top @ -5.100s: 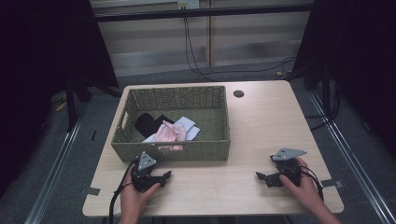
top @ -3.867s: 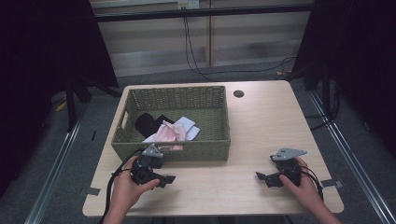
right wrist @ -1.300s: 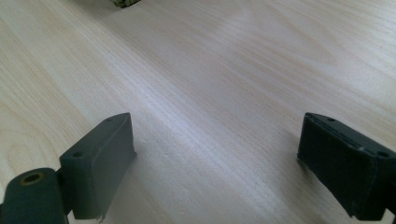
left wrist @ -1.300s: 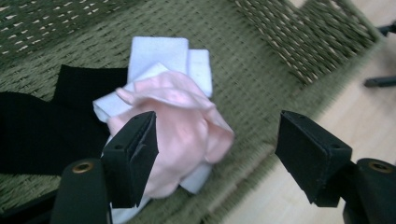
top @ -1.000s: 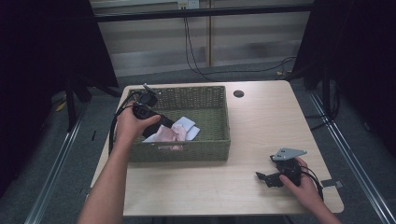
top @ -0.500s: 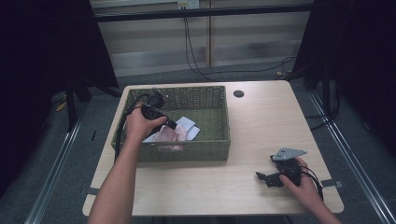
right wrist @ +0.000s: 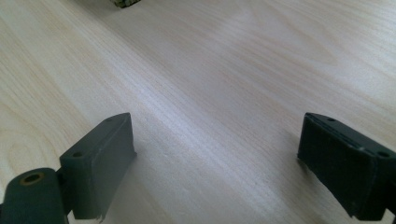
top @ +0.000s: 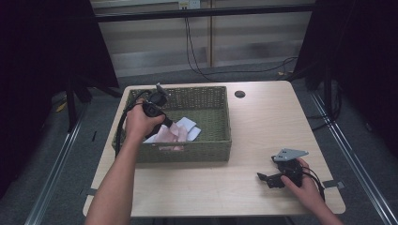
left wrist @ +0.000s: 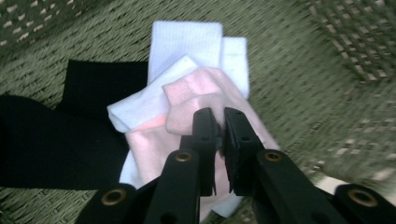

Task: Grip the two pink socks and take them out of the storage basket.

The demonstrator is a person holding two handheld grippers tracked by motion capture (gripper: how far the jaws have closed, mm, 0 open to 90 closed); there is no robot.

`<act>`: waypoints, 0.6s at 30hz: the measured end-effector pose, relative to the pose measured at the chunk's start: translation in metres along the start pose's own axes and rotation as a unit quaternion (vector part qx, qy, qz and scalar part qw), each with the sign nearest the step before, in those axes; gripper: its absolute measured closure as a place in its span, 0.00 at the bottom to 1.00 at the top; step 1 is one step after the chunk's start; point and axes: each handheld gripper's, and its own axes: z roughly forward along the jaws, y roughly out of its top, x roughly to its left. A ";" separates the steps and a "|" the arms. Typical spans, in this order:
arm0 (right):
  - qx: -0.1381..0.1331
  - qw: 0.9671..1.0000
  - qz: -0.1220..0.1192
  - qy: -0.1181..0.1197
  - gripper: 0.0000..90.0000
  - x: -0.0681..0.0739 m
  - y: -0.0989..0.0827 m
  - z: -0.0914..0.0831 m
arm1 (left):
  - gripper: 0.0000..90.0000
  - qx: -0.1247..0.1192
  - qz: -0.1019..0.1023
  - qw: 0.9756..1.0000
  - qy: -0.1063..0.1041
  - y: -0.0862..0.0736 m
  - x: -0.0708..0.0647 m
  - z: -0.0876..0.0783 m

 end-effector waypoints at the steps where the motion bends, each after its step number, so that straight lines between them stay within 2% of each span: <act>1: 0.000 1.000 0.000 0.000 0.11 0.000 0.000 0.000 | 0.95 -0.004 0.000 1.000 -0.003 0.002 -0.002 -0.003; 9: 0.000 1.000 -0.001 0.000 0.11 0.000 0.000 0.000 | 0.97 -0.021 0.002 1.000 -0.023 0.018 -0.013 -0.021; 11: 0.000 1.000 -0.001 0.000 0.11 0.000 0.000 0.000 | 0.97 -0.030 -0.001 0.999 -0.036 0.022 -0.015 -0.027; 18: 0.001 1.000 0.000 0.000 0.11 0.000 0.000 0.000 | 0.97 -0.028 -0.007 0.999 -0.043 0.027 -0.019 -0.040</act>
